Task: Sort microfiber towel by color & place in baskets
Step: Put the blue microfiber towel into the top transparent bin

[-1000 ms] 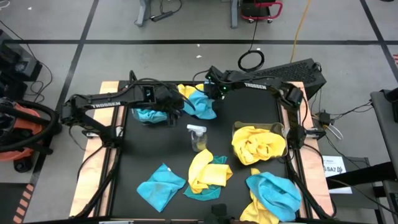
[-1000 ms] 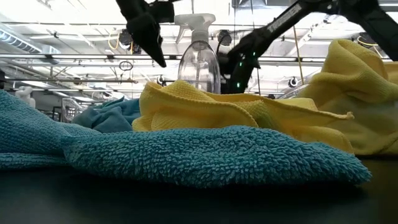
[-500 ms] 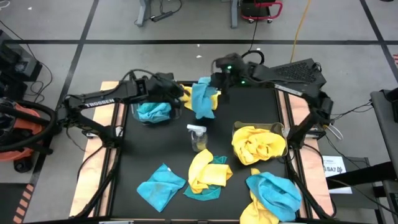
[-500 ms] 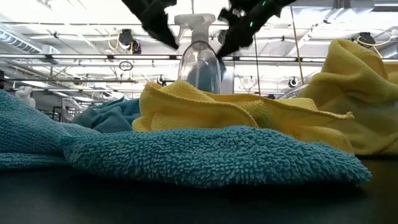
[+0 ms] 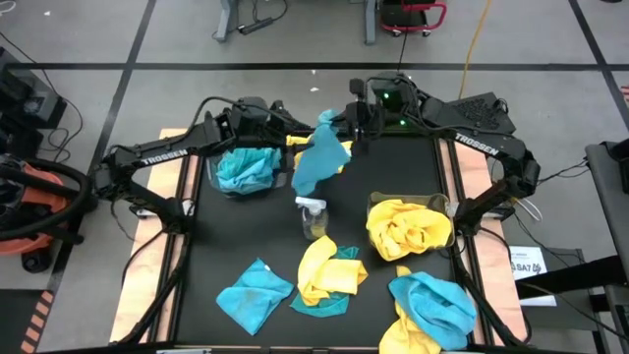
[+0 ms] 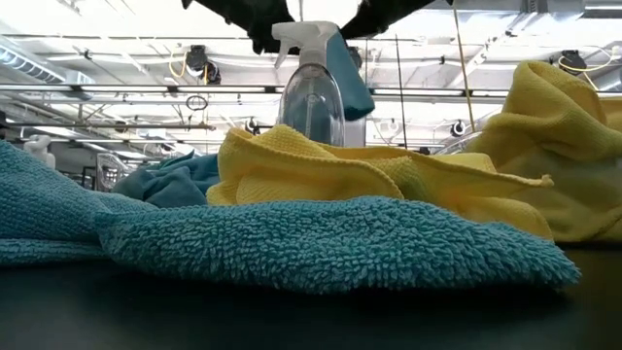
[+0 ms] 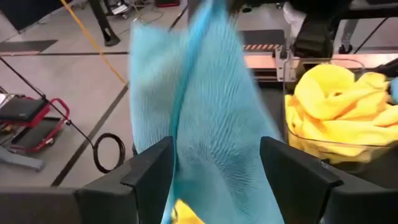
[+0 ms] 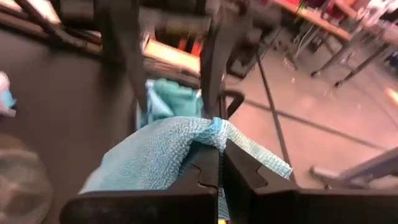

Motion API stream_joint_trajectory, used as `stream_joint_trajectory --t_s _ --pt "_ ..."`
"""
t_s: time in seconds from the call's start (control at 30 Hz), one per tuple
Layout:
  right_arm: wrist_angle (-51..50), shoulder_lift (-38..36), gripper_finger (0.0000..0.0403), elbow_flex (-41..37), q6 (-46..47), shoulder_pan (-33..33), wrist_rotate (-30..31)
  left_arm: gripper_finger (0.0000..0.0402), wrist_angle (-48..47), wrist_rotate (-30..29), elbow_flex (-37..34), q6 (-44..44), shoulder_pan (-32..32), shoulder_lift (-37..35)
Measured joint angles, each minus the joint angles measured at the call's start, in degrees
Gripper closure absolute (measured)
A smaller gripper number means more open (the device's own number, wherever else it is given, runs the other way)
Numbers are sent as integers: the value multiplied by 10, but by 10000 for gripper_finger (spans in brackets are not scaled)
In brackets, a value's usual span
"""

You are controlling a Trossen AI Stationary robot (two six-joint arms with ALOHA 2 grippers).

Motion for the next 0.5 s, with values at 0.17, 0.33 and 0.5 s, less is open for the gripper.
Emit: stream_joint_trajectory --t_s 0.17,0.33,0.5 --pt "6 1 403 31 -1 7 -13 150 1 0 0 -4 4 35" --pt "0 1 403 61 0 17 -13 123 12 -47 0 2 9 64" --pt "-19 1 402 71 1 25 -12 154 14 -46 0 38 12 70"
